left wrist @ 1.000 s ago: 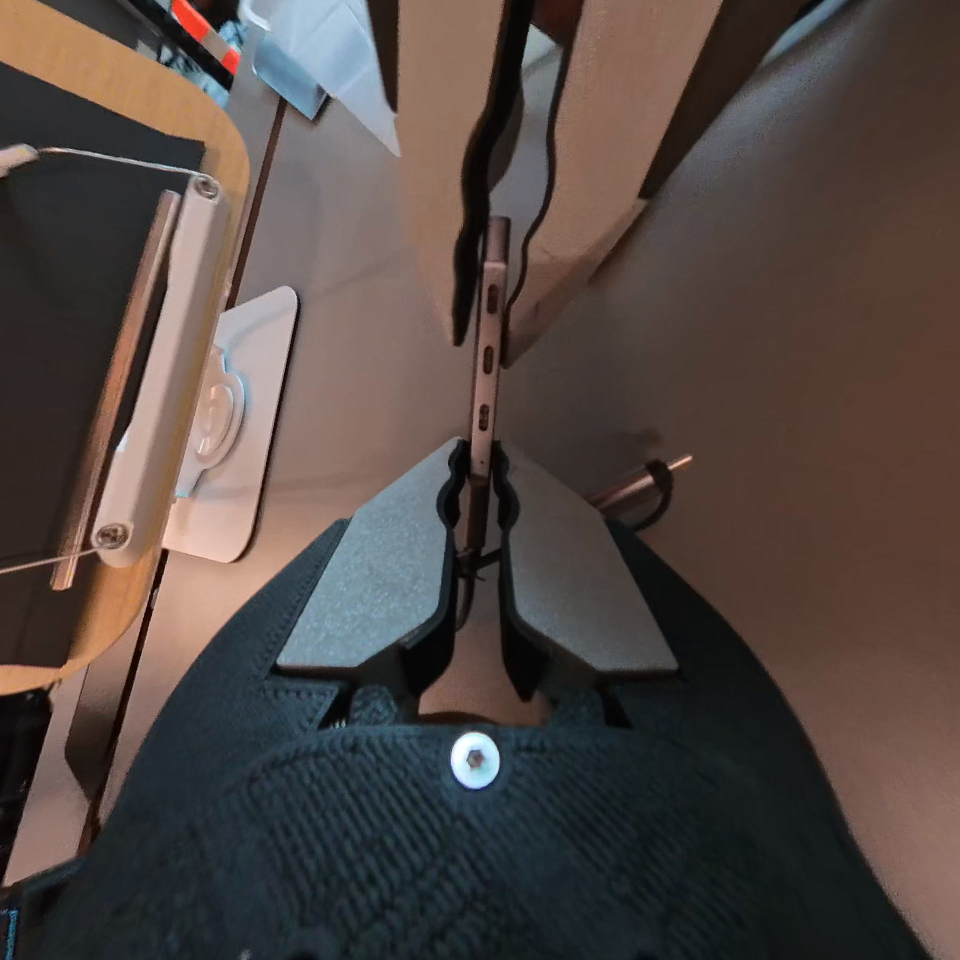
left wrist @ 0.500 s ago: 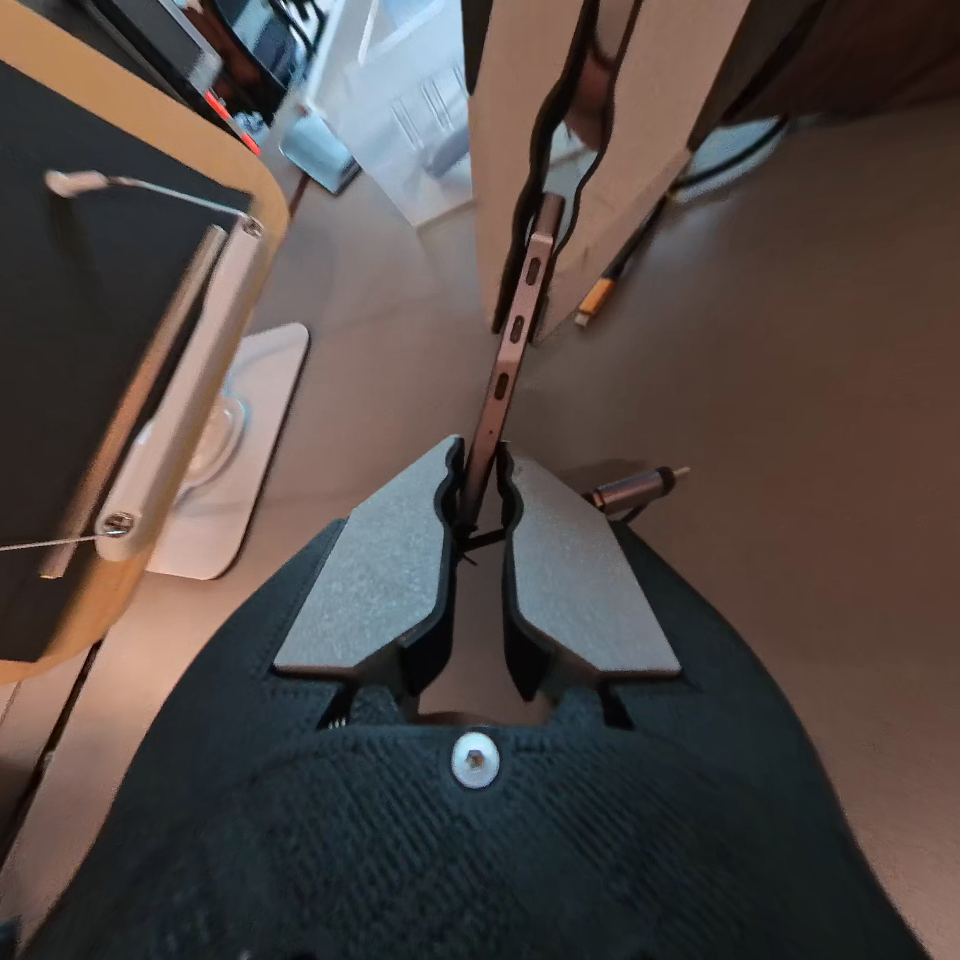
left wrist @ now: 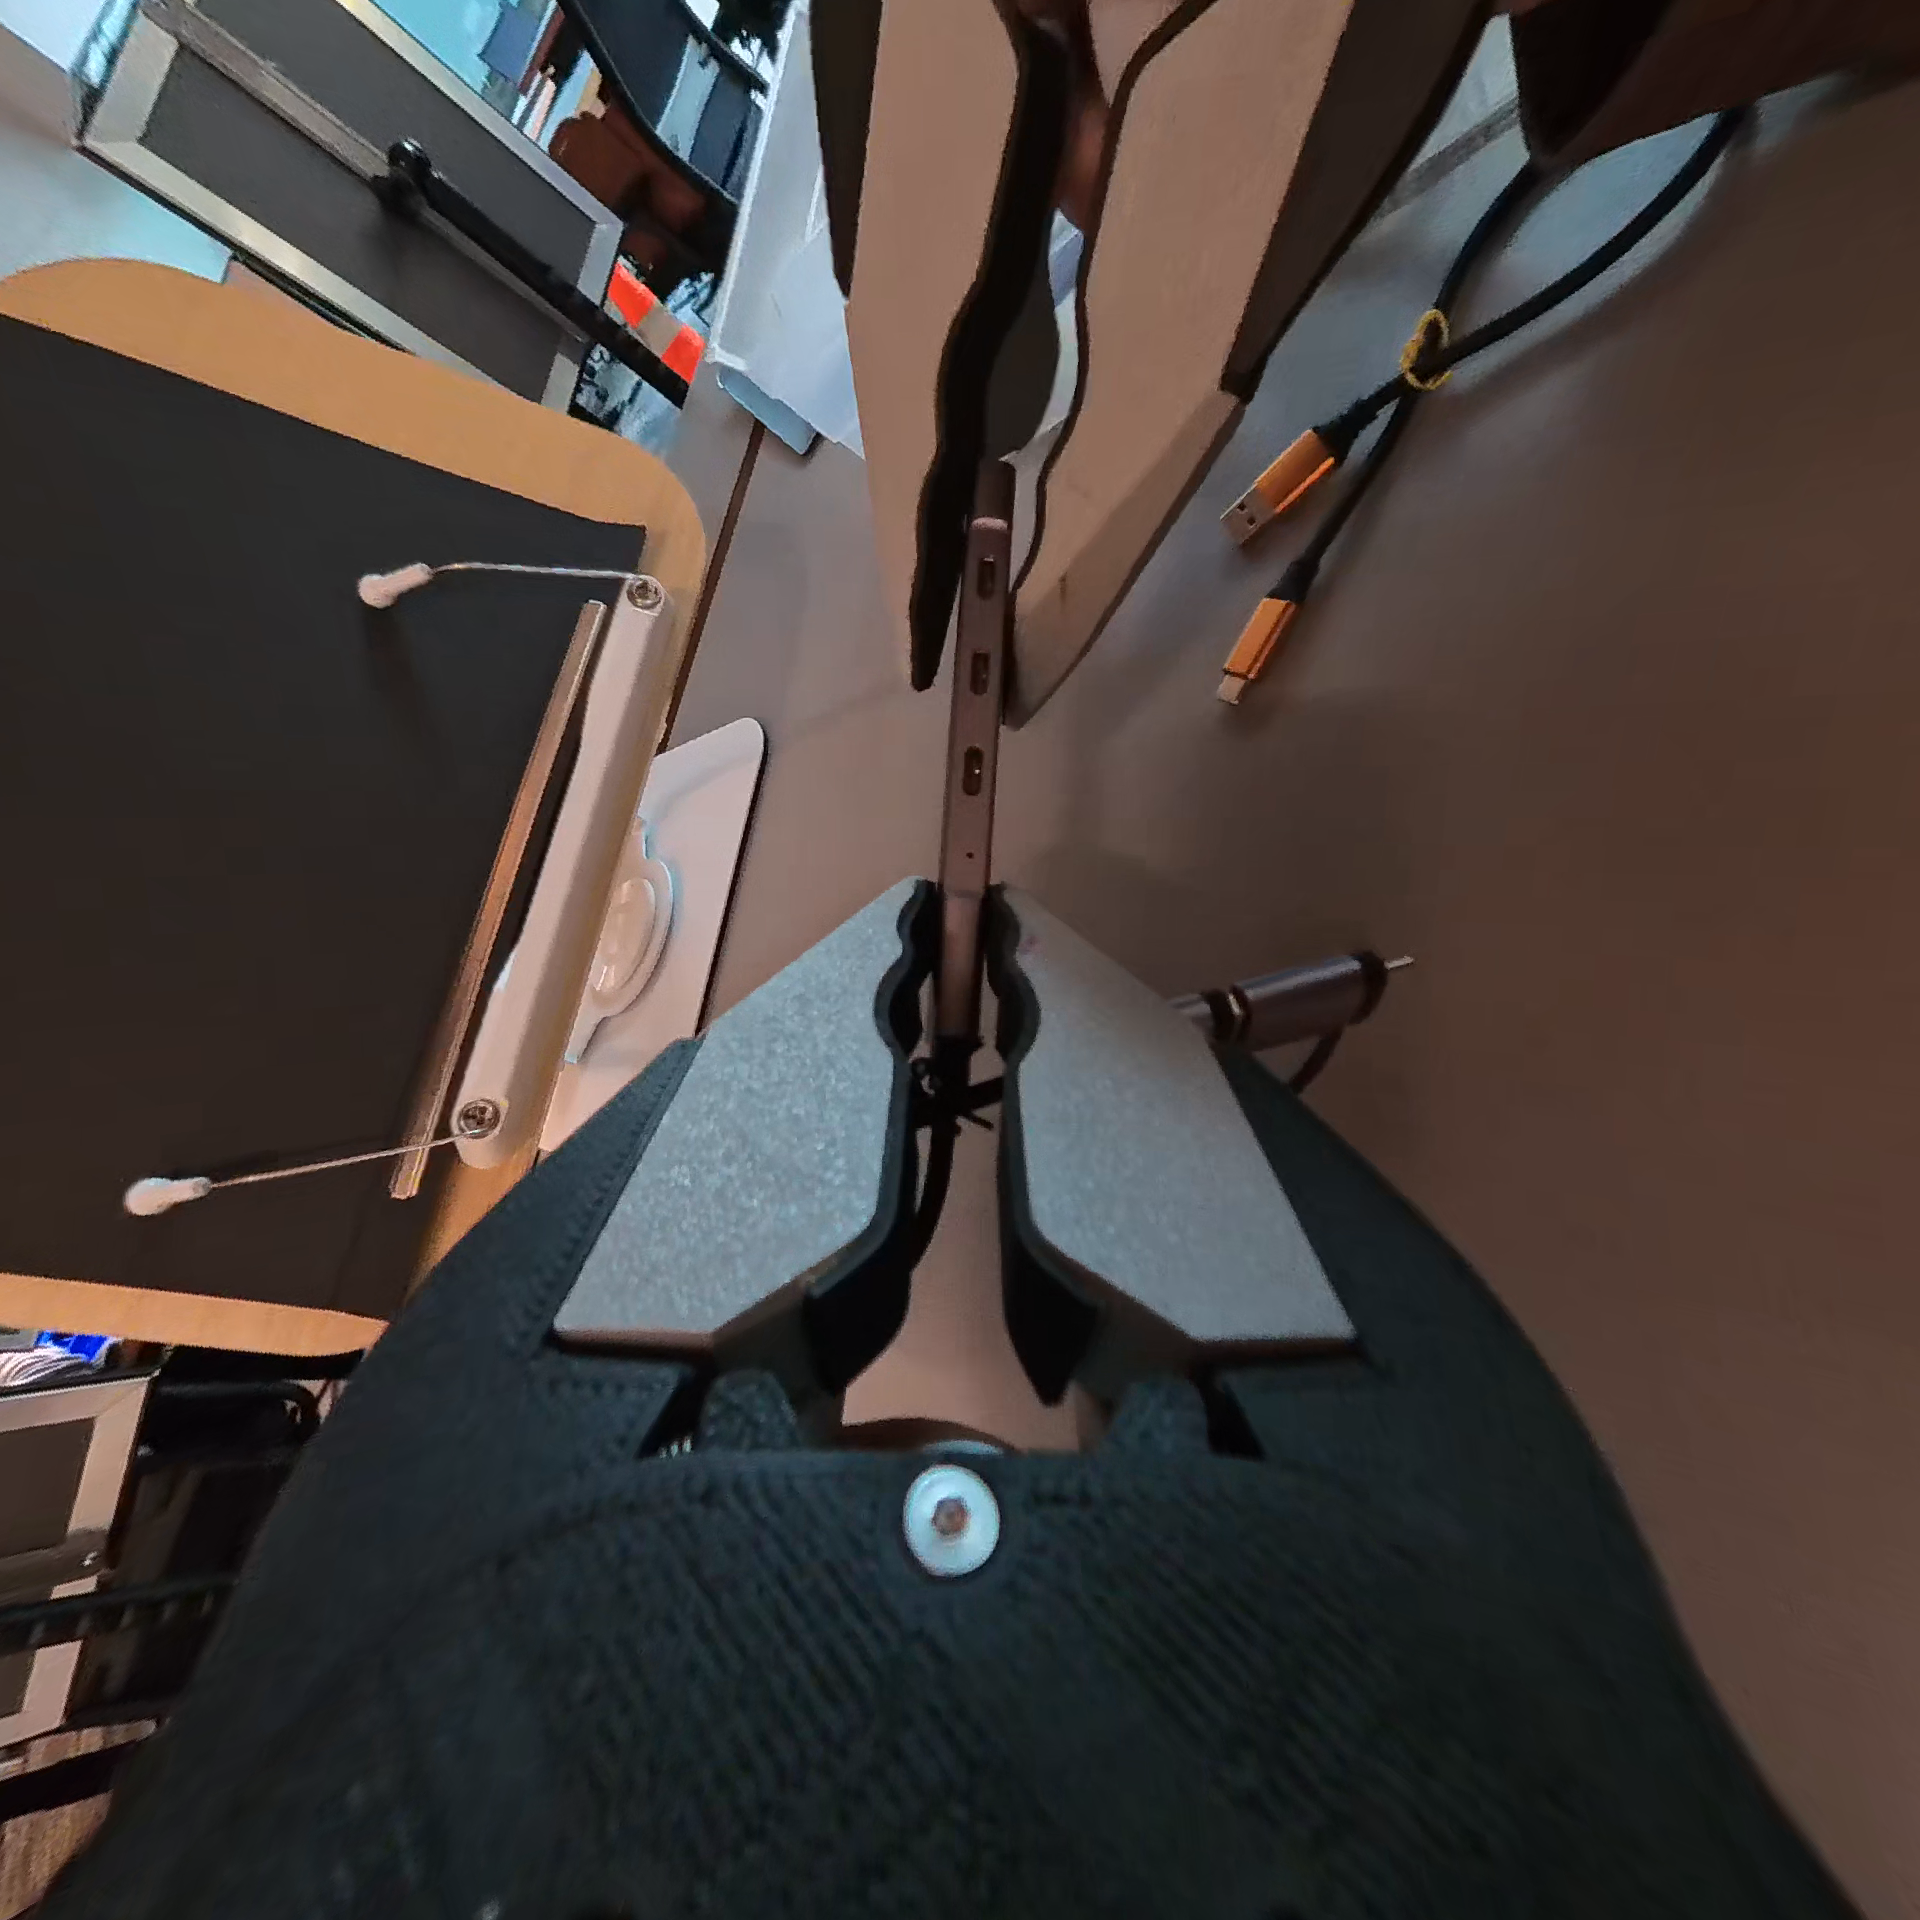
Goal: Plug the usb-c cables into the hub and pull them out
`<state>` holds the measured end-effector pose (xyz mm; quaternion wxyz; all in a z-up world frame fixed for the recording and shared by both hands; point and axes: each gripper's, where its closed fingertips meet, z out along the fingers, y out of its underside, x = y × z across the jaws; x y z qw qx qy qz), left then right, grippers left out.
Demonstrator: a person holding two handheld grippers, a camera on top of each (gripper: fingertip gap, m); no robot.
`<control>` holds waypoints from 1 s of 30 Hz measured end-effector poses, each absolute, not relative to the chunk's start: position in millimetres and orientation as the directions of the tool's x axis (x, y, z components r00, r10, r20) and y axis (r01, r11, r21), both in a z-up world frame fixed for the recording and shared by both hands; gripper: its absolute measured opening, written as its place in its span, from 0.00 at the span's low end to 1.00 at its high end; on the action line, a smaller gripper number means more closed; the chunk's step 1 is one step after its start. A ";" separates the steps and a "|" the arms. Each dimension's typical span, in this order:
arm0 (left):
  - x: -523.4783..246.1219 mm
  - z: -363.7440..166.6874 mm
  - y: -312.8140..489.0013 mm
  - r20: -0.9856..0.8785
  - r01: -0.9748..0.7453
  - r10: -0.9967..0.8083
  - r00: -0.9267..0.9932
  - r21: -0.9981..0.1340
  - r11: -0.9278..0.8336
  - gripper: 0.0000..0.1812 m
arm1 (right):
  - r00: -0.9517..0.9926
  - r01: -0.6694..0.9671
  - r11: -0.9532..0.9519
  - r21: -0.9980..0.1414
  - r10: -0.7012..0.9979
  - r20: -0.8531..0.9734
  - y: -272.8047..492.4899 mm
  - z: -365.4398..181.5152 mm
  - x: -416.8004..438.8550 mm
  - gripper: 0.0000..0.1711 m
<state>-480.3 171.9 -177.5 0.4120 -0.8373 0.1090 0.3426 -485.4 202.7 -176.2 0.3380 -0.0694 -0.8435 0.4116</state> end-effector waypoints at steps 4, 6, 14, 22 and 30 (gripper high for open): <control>-487.1 -190.0 173.2 -0.671 -0.436 0.096 0.735 -0.577 -0.690 0.03 | -0.705 -0.088 0.761 -0.643 0.409 0.580 211.6 -193.0 -498.5 0.09; -492.0 -197.7 172.4 -0.692 -0.432 0.085 0.717 -0.535 -0.726 0.03 | -0.667 -0.086 0.805 -0.587 0.391 0.634 212.9 -197.8 -502.2 0.11; -495.4 -204.1 170.2 -0.709 -0.435 0.067 0.702 -0.502 -0.748 0.04 | -0.597 -0.179 0.853 -0.491 0.302 0.743 197.4 -197.6 -499.7 0.08; -495.6 -194.9 175.3 -0.731 -0.460 0.106 0.674 -0.528 -0.714 0.05 | -0.563 -0.244 0.867 -0.436 0.239 0.791 190.0 -196.7 -497.3 0.04; -489.9 -137.2 156.3 -0.365 -0.266 0.263 0.893 -0.900 -0.344 0.17 | -0.561 -0.215 0.814 -0.540 0.349 0.751 206.1 -179.6 -502.6 0.03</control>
